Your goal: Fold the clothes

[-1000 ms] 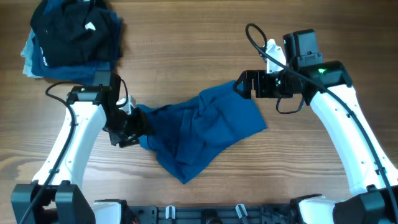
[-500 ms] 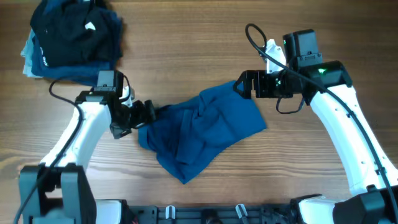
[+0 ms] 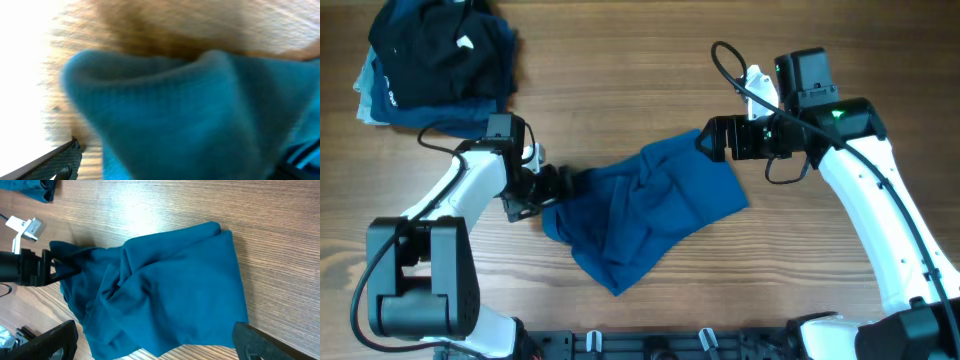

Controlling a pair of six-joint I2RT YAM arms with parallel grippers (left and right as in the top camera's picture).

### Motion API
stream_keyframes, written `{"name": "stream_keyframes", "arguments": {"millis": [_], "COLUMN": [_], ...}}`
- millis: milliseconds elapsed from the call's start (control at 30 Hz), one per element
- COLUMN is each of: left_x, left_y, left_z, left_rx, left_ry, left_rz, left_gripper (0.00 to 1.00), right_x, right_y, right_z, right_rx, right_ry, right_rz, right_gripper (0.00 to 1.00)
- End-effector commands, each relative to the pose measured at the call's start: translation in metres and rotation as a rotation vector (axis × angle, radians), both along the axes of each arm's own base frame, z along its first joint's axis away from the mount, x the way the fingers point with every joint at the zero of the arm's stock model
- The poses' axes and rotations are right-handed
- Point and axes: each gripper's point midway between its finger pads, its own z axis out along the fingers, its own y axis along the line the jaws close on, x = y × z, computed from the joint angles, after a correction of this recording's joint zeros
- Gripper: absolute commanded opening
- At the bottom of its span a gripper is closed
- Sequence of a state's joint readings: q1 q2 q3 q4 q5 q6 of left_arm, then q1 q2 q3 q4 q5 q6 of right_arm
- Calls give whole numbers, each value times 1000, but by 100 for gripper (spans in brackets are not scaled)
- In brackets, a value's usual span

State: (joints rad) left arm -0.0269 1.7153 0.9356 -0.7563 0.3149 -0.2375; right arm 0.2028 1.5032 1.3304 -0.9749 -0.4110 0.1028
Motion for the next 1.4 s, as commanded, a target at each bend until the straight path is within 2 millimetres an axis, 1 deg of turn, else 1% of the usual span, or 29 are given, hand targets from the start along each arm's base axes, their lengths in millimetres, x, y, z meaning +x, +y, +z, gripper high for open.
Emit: {"name": "stream_keyframes", "arguments": {"millis": [0, 67, 100, 233, 267, 333, 367, 400, 433, 467, 567, 633, 700, 733, 767, 800, 900, 933, 1033, 1067, 1167, 1233, 1300, 1367], "left_x": [-10, -12, -16, -28, -32, -34, -35, -35, -35, -35, -31, -24, -15, -8, -4, 5, 28, 39, 57, 65, 79, 86, 90, 94], "left_y": [-23, -35, -43, -59, -63, -68, -69, -69, -69, -69, -69, -62, -40, -28, -23, -13, 5, 17, 30, 34, 36, 31, 25, 16], "left_z": [-15, -16, -17, -23, -25, -25, -25, -25, -25, -25, -21, -12, -1, 9, 15, 26, 50, 61, 77, 86, 110, 126, 133, 136], "left_rx": [-114, -144, -166, -163, -162, -162, -163, -162, -162, -162, -153, -109, 17, 74, 95, 134, 162, 182, 200, 200, 198, 195, 184, 164], "left_ry": [28, 24, 27, 52, 61, 63, 63, 65, 65, 64, 62, 58, 71, 65, 60, 41, -10, -43, -97, -121, -166, -196, -213, -221], "left_rz": [-69, -92, -113, -140, -138, -155, -161, -159, -159, -158, -139, -128, -70, -56, -49, -31, 16, 23, 58, 70, 76, 68, 81, 109], "left_gripper": [100, 100, 98, 94, 82, 64, 46, 34, 16, 4, 4, 4, 4, 4, 4, 4, 4, 4, 4, 4, 4, 4, 4, 4], "right_x": [-1, -1, -1, -1, -1, -2, -2, -2, -2, -2, -2, -3, -4, -4, -4, -4, -4, -4, -3, -4, -3, -2, -1, -1], "right_y": [3, 3, 3, 3, 3, 2, 2, 2, 2, 2, 2, 2, 2, 2, 2, 2, 0, -1, -1, -1, 0, 0, 0, 0], "right_z": [7, 7, 7, 7, 7, 7, 6, 6, 6, 6, 6, 6, 5, 5, 5, 5, 4, 4, 4, 4, 4, 4, 3, 0], "right_rx": [12, 12, 12, 11, 11, 11, 10, 10, 10, 10, 10, 10, 8, 8, 7, 8, -2, -7, -7, -7, -7, -4, -3, -4], "right_ry": [-27, -28, -28, -25, -24, -21, -21, -20, -19, -19, -19, -16, -11, -10, -10, -10, -11, -12, -12, -12, -13, -15, -10, 0], "right_rz": [25, 26, 25, 25, 25, 25, 25, 25, 25, 25, 25, 25, 25, 25, 25, 25, 21, 20, 20, 20, 20, 18, 12, 11], "right_gripper": [100, 100, 100, 99, 100, 100, 100, 100, 100, 100, 100, 100, 100, 100, 100, 100, 100, 100, 100, 100, 100, 100, 99, 100]}}
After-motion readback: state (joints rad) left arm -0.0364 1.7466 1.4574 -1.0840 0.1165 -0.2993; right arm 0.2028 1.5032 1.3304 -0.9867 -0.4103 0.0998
